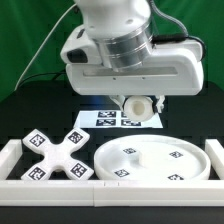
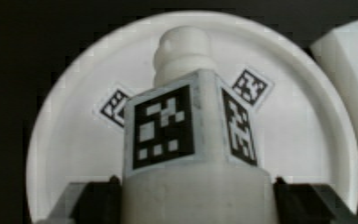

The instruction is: Assemble round table

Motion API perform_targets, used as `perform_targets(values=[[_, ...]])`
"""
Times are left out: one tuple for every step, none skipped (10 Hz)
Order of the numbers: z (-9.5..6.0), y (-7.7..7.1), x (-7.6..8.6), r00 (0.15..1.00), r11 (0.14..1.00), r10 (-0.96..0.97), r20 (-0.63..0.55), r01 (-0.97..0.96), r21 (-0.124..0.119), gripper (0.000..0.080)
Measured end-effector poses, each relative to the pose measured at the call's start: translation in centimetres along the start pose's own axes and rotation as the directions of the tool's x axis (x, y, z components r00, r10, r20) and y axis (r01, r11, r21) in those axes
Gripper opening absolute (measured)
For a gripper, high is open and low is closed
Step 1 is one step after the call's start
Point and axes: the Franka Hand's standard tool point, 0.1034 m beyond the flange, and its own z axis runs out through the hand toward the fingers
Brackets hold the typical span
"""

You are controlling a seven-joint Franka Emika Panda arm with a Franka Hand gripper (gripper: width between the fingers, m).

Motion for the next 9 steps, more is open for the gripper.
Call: perform_targets(values=[[-0.1, -0.1, 0.5, 0.997, 1.0, -0.002, -0.071, 0.002, 0.005, 0.0404], [-0.1, -0.3, 0.7, 0.991, 1.0, -0.005, -0.132, 0.006, 0.007, 0.0404], [-0.3, -0.6, 1.0, 0.978, 1.0, -0.01, -0.209, 0.012, 0.009, 0.0404], [-0.5, -1.0, 0.3, 0.959, 1.0, -0.025, -0.282, 0.028, 0.007, 0.0404], [-0.9, -1.5, -0.4, 0.928, 0.999, -0.042, -0.371, 0.047, 0.004, 0.0404], [-0.9, -2.0, -1.6, 0.894, 0.998, -0.061, -0.444, 0.067, -0.003, 0.0405], [-0.7, -2.4, -2.4, 0.851, 0.997, -0.069, -0.52, 0.075, -0.009, 0.0406], [-0.8, -2.6, -2.3, 0.806, 0.997, -0.072, -0.587, 0.083, -0.008, 0.0406], [-0.6, -2.7, -2.3, 0.763, 0.995, -0.081, -0.642, 0.095, -0.013, 0.0406]])
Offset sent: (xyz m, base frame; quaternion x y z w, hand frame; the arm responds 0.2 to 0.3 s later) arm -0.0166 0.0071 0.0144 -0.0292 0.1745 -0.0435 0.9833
